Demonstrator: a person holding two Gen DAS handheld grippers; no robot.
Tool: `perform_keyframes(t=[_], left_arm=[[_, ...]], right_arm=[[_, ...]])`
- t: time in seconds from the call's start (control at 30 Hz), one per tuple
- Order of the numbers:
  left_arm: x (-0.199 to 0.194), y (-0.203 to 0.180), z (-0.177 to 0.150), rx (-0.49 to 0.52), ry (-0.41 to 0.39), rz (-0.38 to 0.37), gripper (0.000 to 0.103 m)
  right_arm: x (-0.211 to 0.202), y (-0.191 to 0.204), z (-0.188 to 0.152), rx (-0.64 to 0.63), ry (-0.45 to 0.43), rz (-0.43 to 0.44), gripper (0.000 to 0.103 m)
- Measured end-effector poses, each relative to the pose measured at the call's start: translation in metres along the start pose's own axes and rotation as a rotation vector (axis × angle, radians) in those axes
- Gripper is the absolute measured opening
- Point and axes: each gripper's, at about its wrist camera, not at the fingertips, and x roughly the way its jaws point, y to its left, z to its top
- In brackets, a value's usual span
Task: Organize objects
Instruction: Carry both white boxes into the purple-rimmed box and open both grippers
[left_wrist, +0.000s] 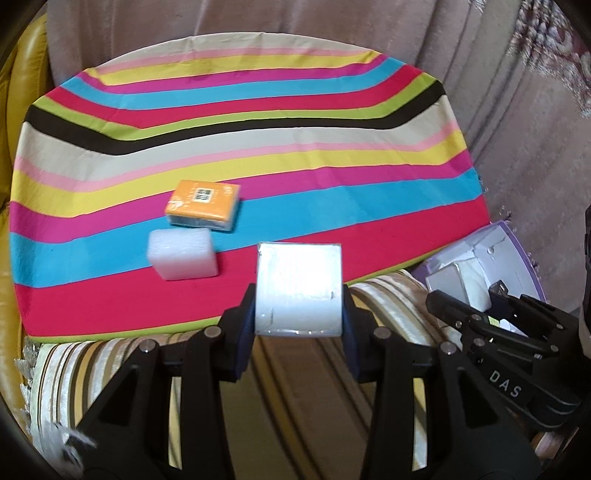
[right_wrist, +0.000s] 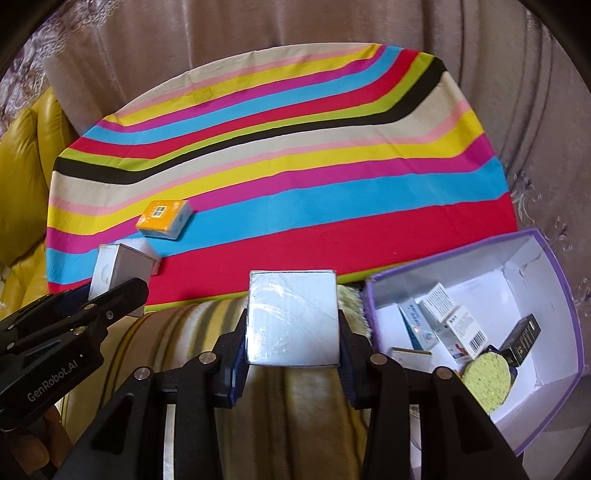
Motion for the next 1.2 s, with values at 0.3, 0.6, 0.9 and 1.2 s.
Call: perform_keyframes(t=[0.3,0.6,0.9,1.2], left_arm=[[0.006,-0.036,0.003,0.071,0.014,-0.069,0.045],[0.018,-0.079,0.005,0.156,0.043,-0.141,0.045],[0.033,-0.123,0.008,0.234,0.078,-0.2,0.045],[0.043,-0.16,0.011,0.301,0.087,-0.269,0.045]], right_arm=[[-0.012,-0.04,-0.008,0.078,-0.008,-0.025,0.041],[-0.023,-0.093,-0.021,0.187,-0.007,-0.084,0.042],[-0.034,-0.145,-0.03,0.293,-0.02,-0.144,0.042],[-0.036,-0.167,-0.023,0.304,-0.038,-0.241,0.042]])
